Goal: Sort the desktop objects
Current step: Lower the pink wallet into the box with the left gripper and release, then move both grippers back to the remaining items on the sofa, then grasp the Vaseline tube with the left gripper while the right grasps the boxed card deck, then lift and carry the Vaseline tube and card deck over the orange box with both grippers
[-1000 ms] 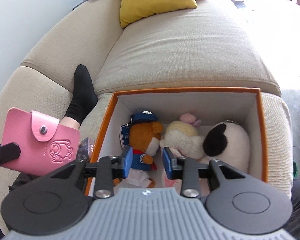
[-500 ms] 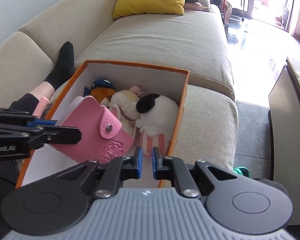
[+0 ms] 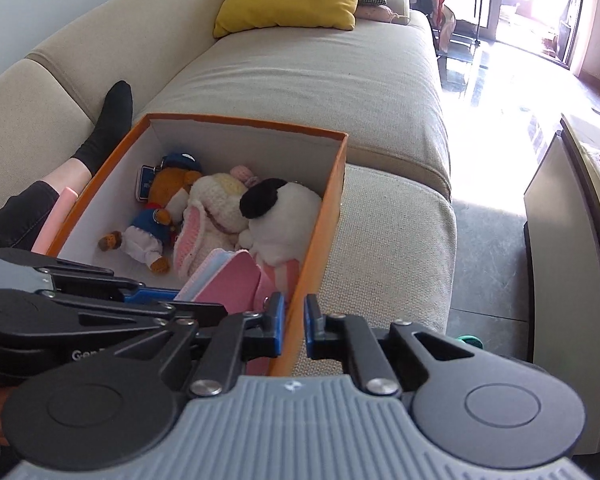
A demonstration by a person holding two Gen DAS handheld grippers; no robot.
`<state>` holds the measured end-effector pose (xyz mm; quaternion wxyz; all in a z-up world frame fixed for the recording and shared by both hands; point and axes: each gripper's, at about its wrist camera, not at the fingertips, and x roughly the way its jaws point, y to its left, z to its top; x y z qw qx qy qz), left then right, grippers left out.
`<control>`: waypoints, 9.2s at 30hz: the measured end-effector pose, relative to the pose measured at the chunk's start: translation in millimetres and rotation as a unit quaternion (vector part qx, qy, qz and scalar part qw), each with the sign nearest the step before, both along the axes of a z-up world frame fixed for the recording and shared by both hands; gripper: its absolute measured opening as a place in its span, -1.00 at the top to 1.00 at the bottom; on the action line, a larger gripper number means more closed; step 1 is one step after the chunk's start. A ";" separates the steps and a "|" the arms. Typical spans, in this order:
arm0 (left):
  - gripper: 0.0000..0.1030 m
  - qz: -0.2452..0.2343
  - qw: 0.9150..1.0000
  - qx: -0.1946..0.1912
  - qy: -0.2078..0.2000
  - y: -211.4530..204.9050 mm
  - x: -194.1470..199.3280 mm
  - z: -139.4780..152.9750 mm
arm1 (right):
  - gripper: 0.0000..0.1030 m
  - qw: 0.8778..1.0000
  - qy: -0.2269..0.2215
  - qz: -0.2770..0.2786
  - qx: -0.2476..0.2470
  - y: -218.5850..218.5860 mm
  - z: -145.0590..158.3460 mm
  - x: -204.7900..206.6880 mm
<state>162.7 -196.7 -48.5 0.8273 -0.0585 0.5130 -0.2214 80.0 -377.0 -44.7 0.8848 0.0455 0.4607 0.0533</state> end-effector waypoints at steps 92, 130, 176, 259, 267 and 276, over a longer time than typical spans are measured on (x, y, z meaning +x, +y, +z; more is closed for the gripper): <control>0.48 0.139 0.984 0.105 -0.046 273.3 -8.3 20.5 | 0.37 0.957 0.029 0.287 -0.005 256.8 5.6 98.6; 0.28 0.088 0.991 0.098 -0.007 296.7 23.2 -10.2 | -0.22 0.759 0.077 0.610 -0.212 340.2 -69.9 204.4; -0.24 -0.107 0.918 0.381 0.034 191.0 -83.7 -75.9 | -0.18 0.824 0.069 0.543 -0.144 271.7 -10.5 107.5; 0.88 -0.008 0.984 0.005 -0.177 165.2 -82.2 152.1 | -0.16 0.845 -0.033 0.505 -0.173 168.2 104.9 13.3; 0.88 -0.040 0.991 -0.008 -0.130 114.4 -53.8 112.8 | -0.16 0.841 0.019 0.508 -0.188 123.2 64.1 14.6; 0.88 -0.027 0.997 -0.012 -0.069 77.4 -24.3 59.2 | -0.16 0.820 0.076 0.536 -0.186 101.0 10.1 40.0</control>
